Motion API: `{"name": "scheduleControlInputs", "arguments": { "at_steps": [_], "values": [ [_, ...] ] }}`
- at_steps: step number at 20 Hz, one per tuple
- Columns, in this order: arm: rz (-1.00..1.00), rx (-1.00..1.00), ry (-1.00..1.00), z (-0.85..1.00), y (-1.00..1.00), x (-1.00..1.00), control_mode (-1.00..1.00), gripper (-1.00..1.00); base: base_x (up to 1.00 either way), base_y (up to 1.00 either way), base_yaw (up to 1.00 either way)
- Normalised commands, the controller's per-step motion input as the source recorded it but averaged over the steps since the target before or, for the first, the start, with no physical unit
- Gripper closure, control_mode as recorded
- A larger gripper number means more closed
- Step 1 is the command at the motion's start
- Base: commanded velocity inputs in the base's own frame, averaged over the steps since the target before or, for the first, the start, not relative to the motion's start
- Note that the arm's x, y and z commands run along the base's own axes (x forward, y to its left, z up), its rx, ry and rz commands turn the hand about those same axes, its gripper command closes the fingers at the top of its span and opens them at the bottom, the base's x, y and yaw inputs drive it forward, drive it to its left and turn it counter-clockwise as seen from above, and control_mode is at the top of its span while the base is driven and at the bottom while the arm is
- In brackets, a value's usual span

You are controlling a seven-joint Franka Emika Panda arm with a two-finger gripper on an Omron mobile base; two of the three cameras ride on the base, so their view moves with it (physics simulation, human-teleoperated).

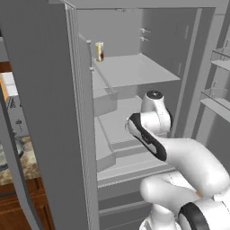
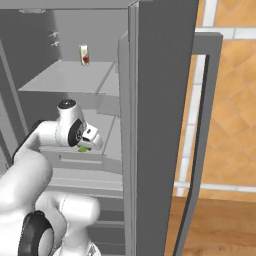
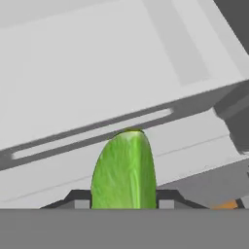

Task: Grab a lemon wedge from the fridge and one ice cube from the ice bowl, and put them in the glass of lemonade.

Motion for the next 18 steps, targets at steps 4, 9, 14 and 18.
{"name": "scheduleControlInputs", "arguments": {
  "at_steps": [4,9,14,18],
  "values": [
    [0.26,0.0,0.0,1.0,0.0,-0.95,-1.0,1.0,0.0,0.0,0.0],
    [0.25,-0.01,0.08,1.0,0.0,-1.0,-1.0,1.0,0.0,0.0,0.0],
    [0.08,0.0,0.12,0.97,0.0,-1.0,-1.0,1.0,0.0,0.0,0.0],
    [0.0,0.0,0.02,0.68,-0.08,-0.93,-1.0,1.0,0.0,0.0,0.0]
  ]
}}
